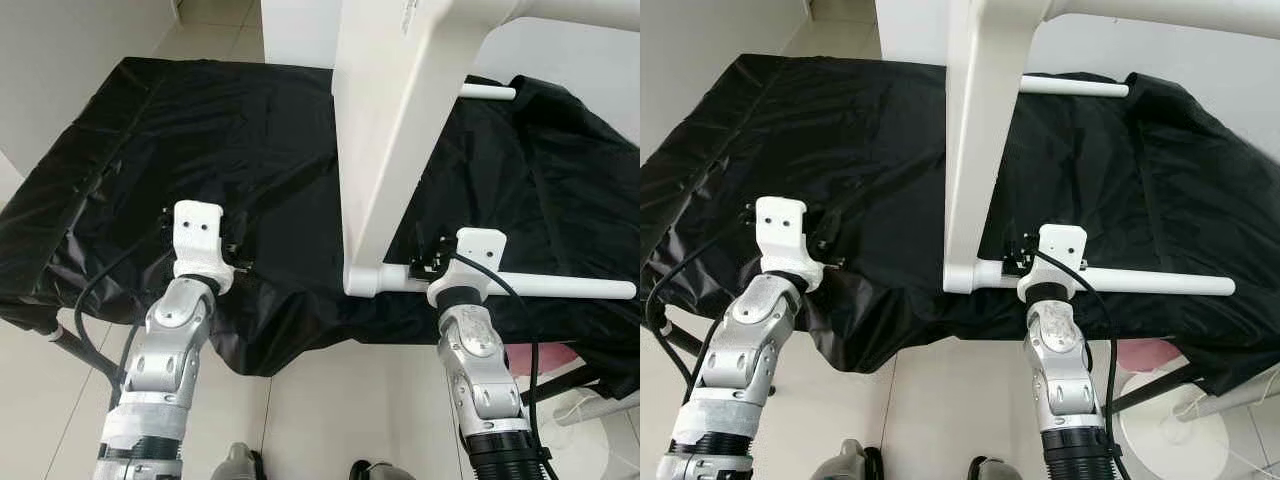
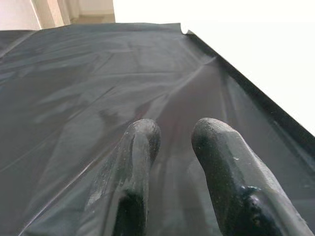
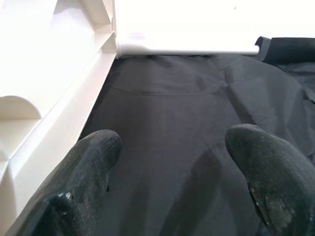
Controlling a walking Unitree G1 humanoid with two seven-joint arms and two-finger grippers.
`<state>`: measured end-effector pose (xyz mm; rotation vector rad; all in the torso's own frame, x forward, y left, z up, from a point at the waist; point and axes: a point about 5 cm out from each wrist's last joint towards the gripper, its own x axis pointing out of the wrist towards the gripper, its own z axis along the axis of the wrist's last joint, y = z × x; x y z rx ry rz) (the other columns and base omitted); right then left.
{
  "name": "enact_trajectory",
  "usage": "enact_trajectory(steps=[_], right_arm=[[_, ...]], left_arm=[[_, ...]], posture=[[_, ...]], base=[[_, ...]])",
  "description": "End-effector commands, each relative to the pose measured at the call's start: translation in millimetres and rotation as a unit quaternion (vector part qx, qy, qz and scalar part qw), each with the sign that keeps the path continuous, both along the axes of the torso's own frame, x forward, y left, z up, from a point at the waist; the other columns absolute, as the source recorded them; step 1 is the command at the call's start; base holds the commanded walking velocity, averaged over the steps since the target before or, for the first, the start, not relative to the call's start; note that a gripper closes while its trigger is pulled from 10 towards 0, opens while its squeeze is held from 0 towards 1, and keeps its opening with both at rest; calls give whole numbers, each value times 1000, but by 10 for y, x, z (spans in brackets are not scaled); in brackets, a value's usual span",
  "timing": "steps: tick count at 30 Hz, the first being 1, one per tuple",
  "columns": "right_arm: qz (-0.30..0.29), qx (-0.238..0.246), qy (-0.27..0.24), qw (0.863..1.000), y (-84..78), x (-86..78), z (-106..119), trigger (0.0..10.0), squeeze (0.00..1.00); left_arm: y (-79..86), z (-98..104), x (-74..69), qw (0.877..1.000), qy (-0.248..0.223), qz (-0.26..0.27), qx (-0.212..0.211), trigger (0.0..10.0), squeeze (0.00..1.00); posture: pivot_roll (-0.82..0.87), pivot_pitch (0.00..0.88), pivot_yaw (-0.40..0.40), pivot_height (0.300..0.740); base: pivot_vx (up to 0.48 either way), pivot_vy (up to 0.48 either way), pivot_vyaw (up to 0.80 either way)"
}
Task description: Building children table
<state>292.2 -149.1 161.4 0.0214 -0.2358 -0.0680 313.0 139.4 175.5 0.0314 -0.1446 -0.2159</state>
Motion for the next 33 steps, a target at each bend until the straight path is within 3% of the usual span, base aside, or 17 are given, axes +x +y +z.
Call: enact_trajectory(steps=[1,6,12,23,33], right_arm=[[14,9,21,1000,44,-24,-91,10000,0],[32,22,29,999,135,-70,-132,10000,0],[57,35,57,996,261,-131,-247,10000,0],[76,33,79,993,278,-113,-312,10000,0],[105,15,82,991,308,-75,-302,10000,0]], left_arm=[[-48,-85,-31,999,22,-25,3,10000,0],[-83,-123,-68,999,35,-23,-10,10000,0],[-103,-157,-71,999,35,-33,9,10000,0],[10,-145,-124,999,36,-19,20,10000,0],[-55,-150,-138,999,33,-26,19,10000,0]], posture=[[11,148,-2,740],[17,151,-1,740],[36,128,-6,740],[62,125,-28,740],[67,99,-45,740]], base=[[0,0,0],[0,0,0],[0,0,0],[0,0,0],[0,0,0]])
